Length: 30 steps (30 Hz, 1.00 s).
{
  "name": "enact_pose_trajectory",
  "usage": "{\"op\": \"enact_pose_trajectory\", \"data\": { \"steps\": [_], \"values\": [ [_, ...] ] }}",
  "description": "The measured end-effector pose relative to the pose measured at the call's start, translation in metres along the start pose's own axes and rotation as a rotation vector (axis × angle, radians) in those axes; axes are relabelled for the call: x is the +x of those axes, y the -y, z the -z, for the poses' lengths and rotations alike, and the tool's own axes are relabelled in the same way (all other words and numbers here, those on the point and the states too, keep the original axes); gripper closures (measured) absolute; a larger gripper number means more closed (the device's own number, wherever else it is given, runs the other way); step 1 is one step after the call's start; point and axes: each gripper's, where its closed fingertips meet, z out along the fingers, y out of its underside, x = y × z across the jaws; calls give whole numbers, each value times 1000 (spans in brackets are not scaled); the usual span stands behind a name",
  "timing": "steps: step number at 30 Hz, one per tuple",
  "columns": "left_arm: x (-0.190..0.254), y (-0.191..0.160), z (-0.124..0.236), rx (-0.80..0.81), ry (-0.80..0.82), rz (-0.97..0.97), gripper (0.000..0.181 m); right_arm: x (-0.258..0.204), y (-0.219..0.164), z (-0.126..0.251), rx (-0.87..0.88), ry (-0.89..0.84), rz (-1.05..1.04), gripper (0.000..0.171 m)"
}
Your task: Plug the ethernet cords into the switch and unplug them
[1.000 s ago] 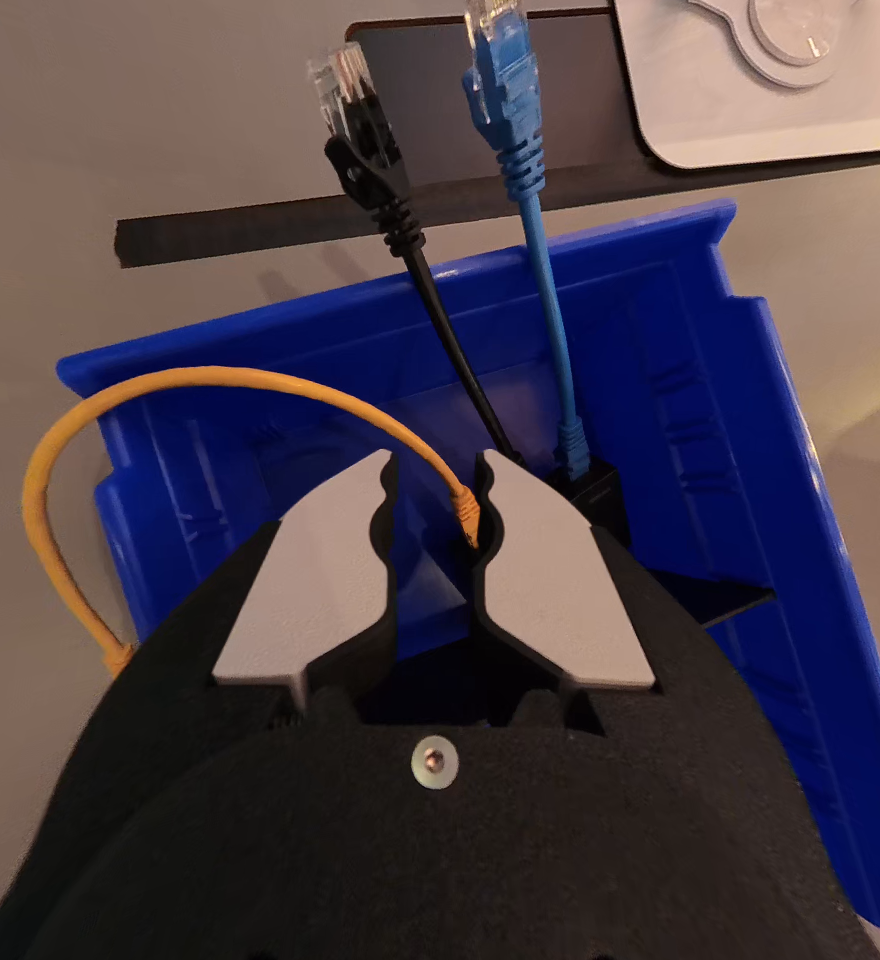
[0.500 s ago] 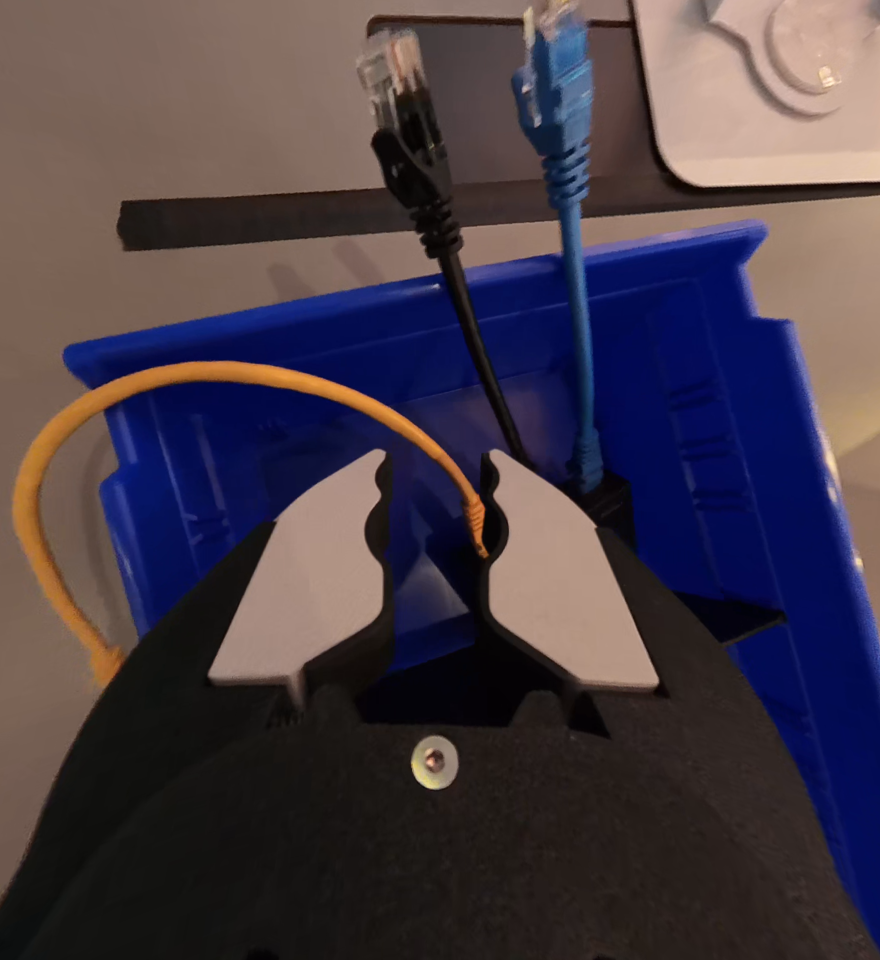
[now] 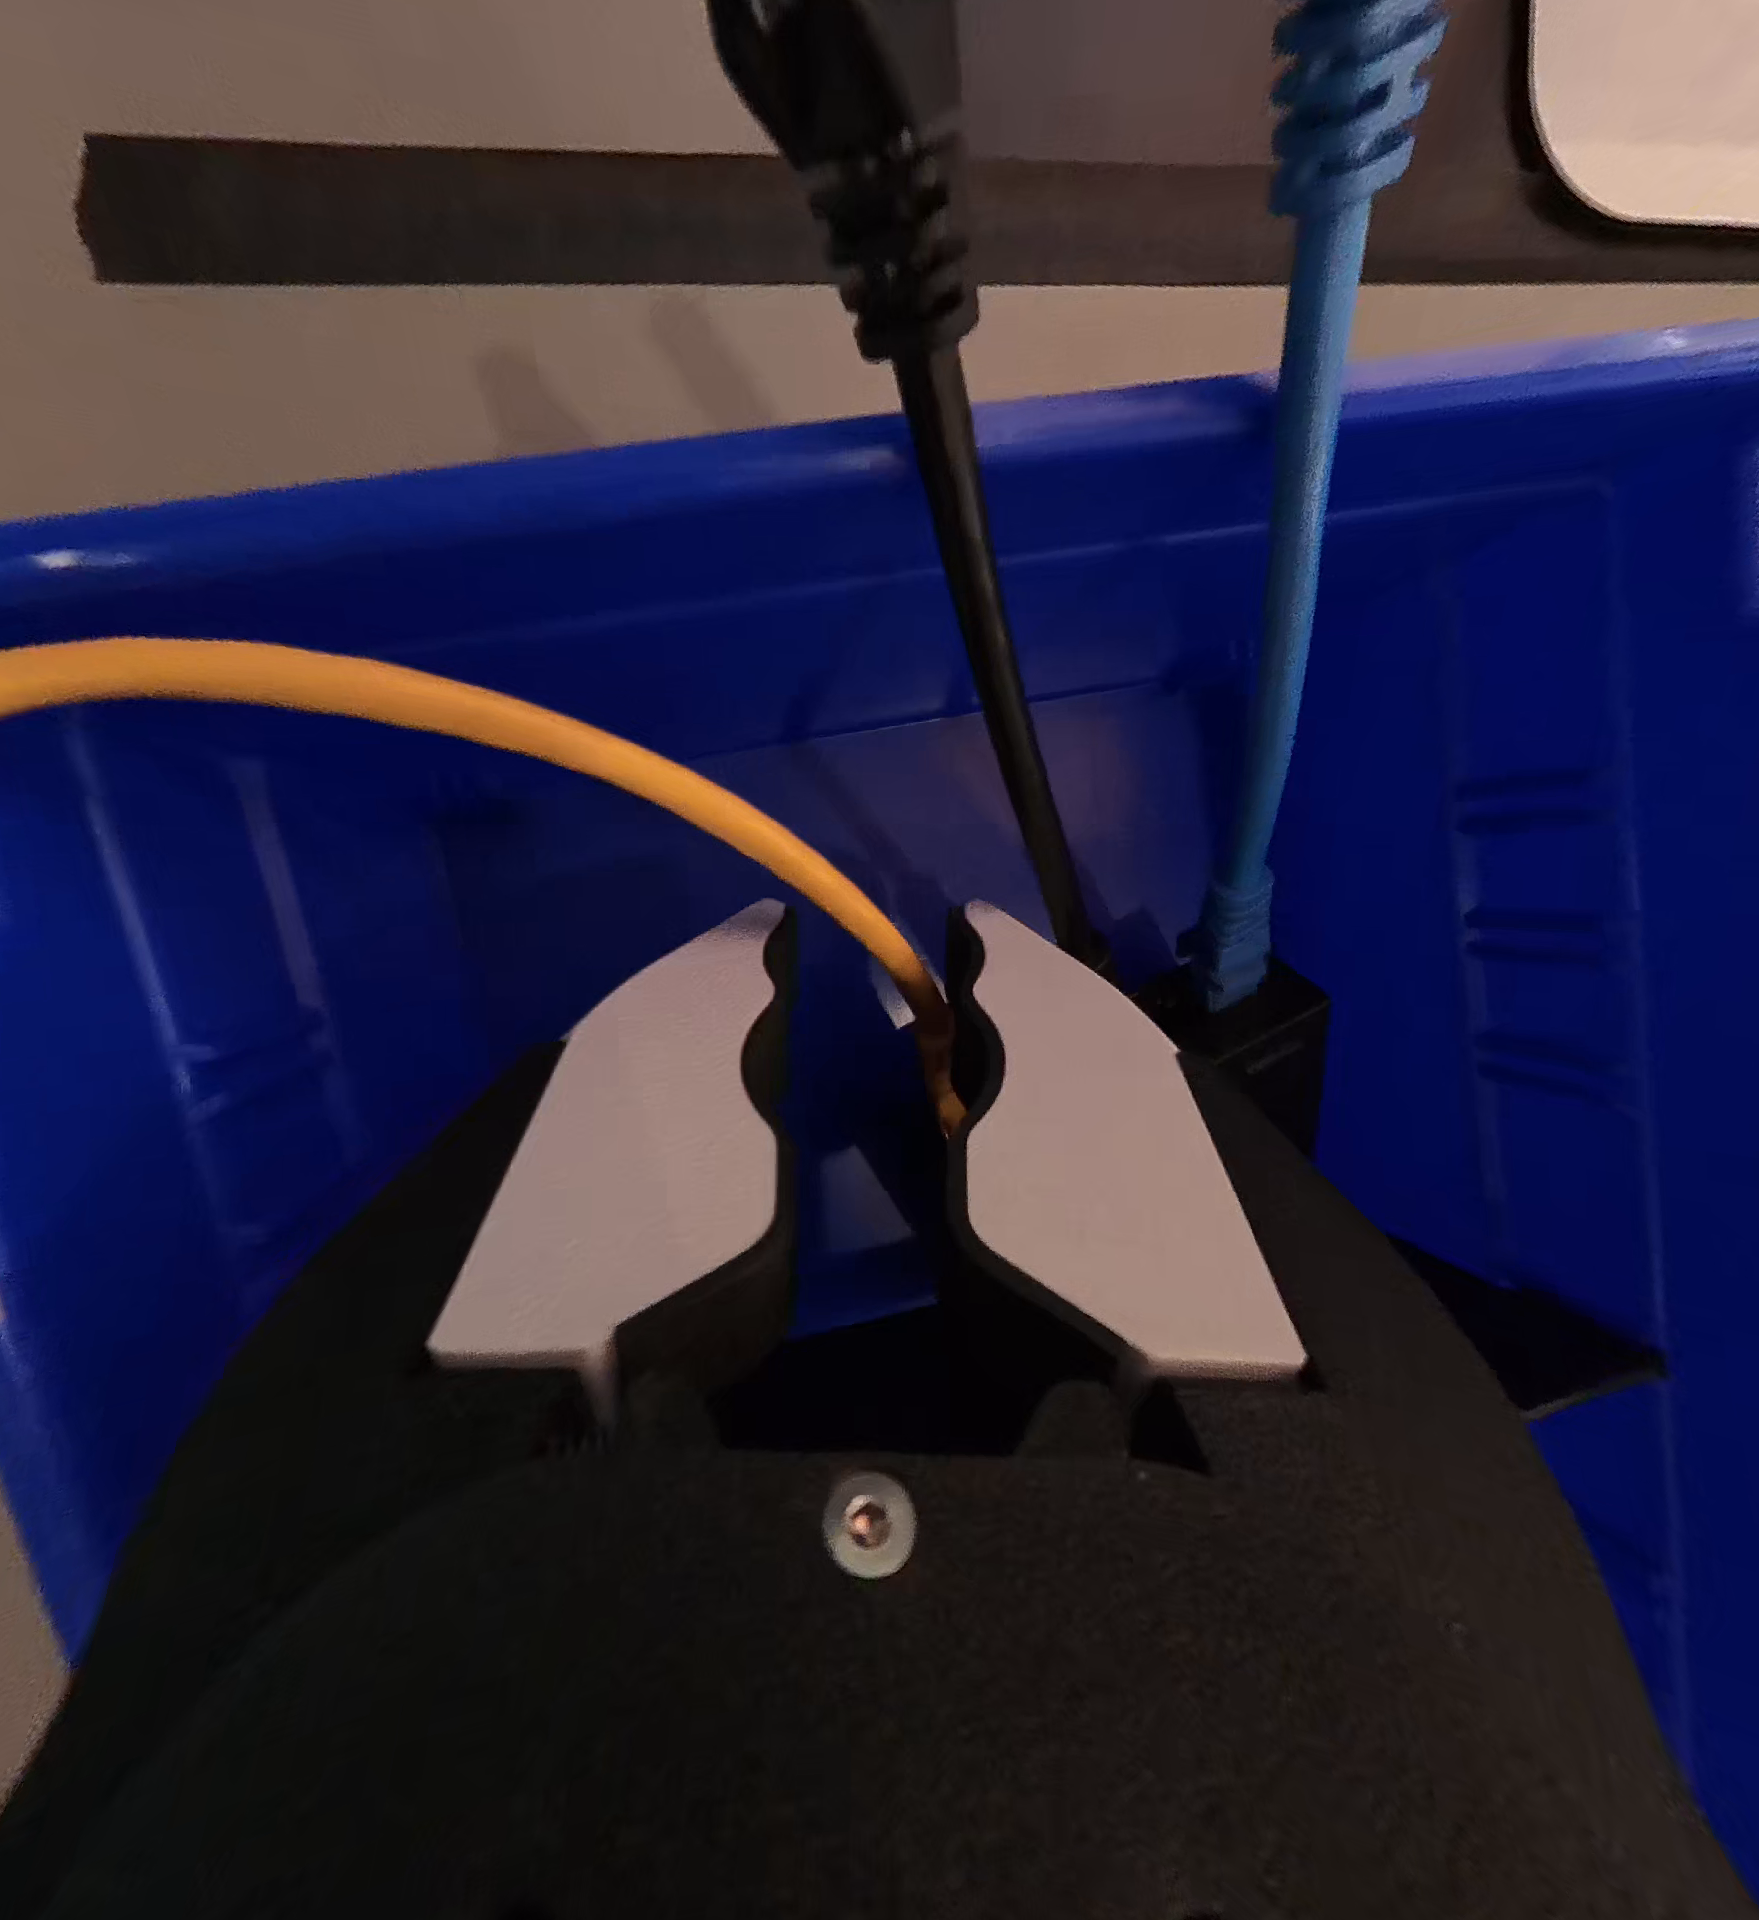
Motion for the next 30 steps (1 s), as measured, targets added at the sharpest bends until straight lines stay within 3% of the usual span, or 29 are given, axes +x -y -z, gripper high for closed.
{"op": "enact_pose_trajectory", "data": {
  "steps": [7, 30],
  "values": [
    [4, -2, -5, -7, -18, 13, 165, 3, -3, -2, -9, 3, -6, 162],
    [8, 1, 6, 49, -66, 40, 175, 8, -13, -10, -36, 16, -26, 162]
  ]
}}
